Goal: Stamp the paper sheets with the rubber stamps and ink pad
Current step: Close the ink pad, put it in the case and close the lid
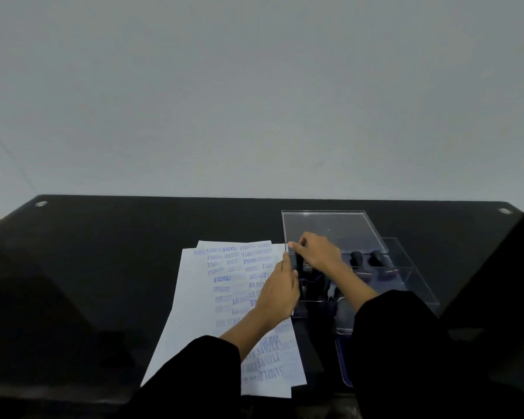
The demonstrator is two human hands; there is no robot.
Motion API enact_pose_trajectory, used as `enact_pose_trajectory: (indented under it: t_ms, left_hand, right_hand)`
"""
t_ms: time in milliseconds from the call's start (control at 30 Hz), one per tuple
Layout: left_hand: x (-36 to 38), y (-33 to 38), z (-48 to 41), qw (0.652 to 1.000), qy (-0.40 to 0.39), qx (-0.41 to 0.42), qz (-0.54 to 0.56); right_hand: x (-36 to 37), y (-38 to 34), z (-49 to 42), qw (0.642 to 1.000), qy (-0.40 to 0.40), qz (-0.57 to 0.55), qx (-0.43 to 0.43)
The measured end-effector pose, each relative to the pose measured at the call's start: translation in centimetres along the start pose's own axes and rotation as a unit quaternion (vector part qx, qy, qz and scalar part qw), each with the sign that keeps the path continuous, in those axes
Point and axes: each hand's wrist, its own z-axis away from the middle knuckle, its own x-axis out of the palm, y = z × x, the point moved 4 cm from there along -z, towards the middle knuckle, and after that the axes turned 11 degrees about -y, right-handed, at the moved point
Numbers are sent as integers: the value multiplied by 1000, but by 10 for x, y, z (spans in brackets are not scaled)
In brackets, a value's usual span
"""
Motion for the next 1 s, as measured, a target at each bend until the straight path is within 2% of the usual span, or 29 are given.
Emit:
enact_pose_trajectory:
  t_ms: [167, 433, 667, 900, 1000]
  left_hand:
    - [1, -1, -2, 1000, 7, 3, -2]
    - [1, 0, 0, 1000, 9, 5, -5]
    - [-4, -5, -2, 999, -8, 11, -39]
    - [-8, 22, 11, 992, 64, 54, -90]
    - [-2, 43, 21, 990, 58, 95, -87]
  right_hand:
    - [8, 1, -3, 999, -8, 35, -7]
    - [7, 5, 6, 999, 15, -3, -36]
    - [-36, 15, 26, 996, 36, -44, -66]
    - [-62, 50, 67, 998, 14, -45, -45]
    - [-64, 69, 95, 998, 30, -50, -34]
